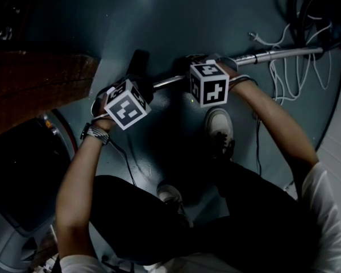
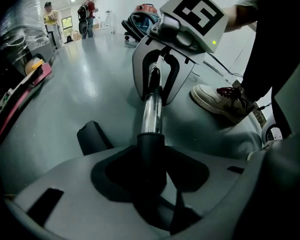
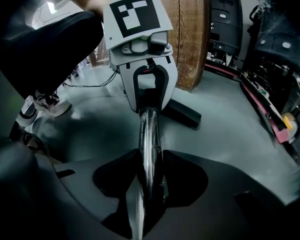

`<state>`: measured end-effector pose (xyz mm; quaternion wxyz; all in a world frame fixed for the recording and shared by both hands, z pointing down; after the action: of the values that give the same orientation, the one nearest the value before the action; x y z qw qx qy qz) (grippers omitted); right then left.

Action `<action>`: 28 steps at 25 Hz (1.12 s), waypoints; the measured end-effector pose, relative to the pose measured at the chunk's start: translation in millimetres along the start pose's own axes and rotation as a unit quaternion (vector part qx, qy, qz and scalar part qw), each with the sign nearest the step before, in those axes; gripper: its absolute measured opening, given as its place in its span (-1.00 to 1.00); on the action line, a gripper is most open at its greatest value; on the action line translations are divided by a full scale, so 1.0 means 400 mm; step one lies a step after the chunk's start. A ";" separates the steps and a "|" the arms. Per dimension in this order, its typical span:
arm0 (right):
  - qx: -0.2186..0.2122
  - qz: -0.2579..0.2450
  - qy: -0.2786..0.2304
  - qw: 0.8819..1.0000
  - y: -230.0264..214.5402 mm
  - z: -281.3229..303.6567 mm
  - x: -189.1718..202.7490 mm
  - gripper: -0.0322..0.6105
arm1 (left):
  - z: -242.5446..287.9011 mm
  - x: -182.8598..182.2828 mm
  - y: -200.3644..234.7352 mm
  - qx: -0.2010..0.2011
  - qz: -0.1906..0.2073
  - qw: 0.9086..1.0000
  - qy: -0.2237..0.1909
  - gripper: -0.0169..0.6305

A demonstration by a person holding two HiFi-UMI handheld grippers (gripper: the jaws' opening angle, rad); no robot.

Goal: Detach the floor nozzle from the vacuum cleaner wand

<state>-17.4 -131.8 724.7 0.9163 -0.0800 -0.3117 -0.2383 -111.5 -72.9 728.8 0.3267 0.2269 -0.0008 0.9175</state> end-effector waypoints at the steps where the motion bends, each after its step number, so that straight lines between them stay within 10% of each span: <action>1: 0.002 -0.001 -0.002 1.000 0.000 -0.001 0.001 -0.38 | 0.001 0.002 0.001 0.001 -0.002 1.000 0.000 -0.39; 28: 0.006 -0.017 -0.024 1.000 0.003 -0.014 0.001 -0.38 | -0.008 0.009 -0.014 -0.019 0.146 0.989 0.010 -0.38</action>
<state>-13.7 -132.6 720.6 0.9049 -0.0751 -0.3364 -0.2497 -111.9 -65.7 726.6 0.1932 0.2088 -0.0484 0.9575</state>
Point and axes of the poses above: the fingertips, and each gripper's own axes: z forward along the fingers, y to its left, x out of its underside, the point moved 6 cm from there along -z, backward along the fingers, and after that the axes turned 6 degrees about -y, right-handed, at the moved point
